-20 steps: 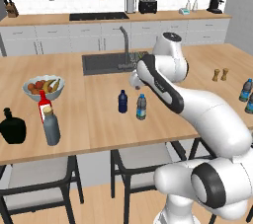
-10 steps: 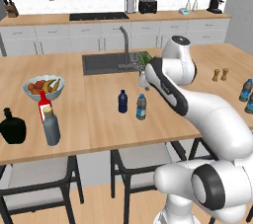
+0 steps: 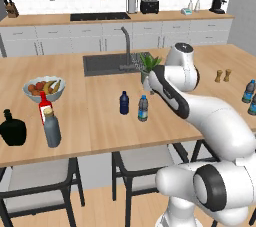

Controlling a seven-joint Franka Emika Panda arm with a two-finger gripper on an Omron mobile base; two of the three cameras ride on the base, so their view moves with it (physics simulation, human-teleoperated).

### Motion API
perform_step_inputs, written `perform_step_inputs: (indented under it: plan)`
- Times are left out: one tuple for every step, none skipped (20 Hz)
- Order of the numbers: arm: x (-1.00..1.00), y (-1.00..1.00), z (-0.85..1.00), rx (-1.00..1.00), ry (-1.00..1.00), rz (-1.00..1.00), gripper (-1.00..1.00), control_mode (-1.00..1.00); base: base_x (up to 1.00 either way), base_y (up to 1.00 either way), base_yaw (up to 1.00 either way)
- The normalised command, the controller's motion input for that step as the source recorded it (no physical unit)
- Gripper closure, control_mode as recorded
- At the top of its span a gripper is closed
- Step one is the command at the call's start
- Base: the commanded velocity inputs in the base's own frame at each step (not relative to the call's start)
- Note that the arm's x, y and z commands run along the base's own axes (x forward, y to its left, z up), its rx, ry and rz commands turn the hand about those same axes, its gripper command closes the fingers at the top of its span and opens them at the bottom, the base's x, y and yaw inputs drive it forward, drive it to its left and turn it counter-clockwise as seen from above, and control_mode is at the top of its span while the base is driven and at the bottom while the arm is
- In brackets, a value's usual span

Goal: Move the plastic bottles in the middle to the plastics group, and the glass bottles in the middle to the glass group.

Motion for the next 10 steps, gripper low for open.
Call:
perform_step_inputs:
  plan:
    - [0.41, 0.00, -0.26, -0.01, 0.00, -0.01, -1.00, -1.00, 0.00, 0.00, 0.00]
    - [0.40, 0.00, -0.29, -0.03, 0.00, -0.02, -1.00, -1.00, 0.00, 0.00, 0.00]
    - [0.45, 0.00, -0.27, -0.03, 0.00, -0.02, -1.00, -1.00, 0.00, 0.00, 0.00]
    - [0.48, 0.00, -0.26, -0.02, 0.00, -0.01, -1.00, -1.00, 0.00, 0.00, 0.00]
    - [0.54, 0.00, -0.26, -0.01, 0.00, 0.00, -1.00, -1.00, 0.00, 0.00, 0.00]
    - [0.50, 0.00, -0.26, 0.00, 0.00, 0.00, -1.00, -1.00, 0.00, 0.00, 0.00]
    - [0.47, 0.06, -0.26, -0.01, 0.00, 0.00, -1.00, -1.00, 0.00, 0.00, 0.00]
    - [0.34, 0.06, -0.26, -0.01, 0.00, 0.00, -1.00, -1.00, 0.00, 0.00, 0.00]
    - [0.29, 0.16, -0.21, -0.01, 0.00, 0.00, -1.00, -1.00, 0.00, 0.00, 0.00]
    - [0.25, 0.11, -0.20, 0.00, 0.00, 0.00, -1.00, -1.00, 0.00, 0.00, 0.00]
